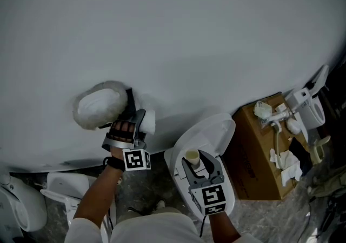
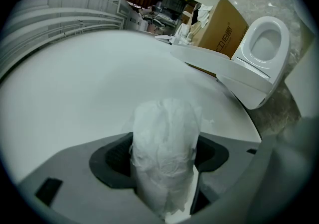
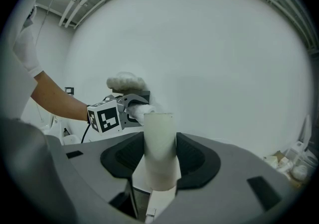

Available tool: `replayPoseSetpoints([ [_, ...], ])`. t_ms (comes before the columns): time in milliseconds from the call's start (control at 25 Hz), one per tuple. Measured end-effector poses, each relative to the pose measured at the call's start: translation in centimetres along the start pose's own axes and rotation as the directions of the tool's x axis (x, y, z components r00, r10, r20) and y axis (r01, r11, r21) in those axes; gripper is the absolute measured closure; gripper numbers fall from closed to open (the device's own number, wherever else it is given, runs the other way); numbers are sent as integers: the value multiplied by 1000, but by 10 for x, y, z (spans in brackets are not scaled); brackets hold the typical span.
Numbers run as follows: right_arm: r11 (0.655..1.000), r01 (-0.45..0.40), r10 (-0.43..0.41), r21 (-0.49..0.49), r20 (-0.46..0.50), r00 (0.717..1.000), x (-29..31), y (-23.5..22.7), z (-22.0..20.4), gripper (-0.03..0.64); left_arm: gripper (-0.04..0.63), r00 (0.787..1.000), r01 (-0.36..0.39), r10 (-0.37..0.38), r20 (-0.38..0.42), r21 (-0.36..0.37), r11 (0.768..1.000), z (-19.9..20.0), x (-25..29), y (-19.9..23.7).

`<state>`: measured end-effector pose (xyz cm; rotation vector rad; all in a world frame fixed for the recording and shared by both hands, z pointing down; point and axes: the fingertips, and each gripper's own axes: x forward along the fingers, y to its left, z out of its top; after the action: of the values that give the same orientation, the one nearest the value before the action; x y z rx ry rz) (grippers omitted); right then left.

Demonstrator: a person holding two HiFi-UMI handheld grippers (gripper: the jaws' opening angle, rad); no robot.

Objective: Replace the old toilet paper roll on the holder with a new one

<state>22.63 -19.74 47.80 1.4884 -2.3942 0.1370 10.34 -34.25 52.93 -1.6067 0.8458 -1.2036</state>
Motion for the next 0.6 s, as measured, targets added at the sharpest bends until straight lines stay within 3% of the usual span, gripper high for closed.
replayPoseSetpoints([
  [600,1000,15,-15,4,3,1000,-7,4,-1,422,267,999,-41,40,-33,-36,999,-16,-11,2],
])
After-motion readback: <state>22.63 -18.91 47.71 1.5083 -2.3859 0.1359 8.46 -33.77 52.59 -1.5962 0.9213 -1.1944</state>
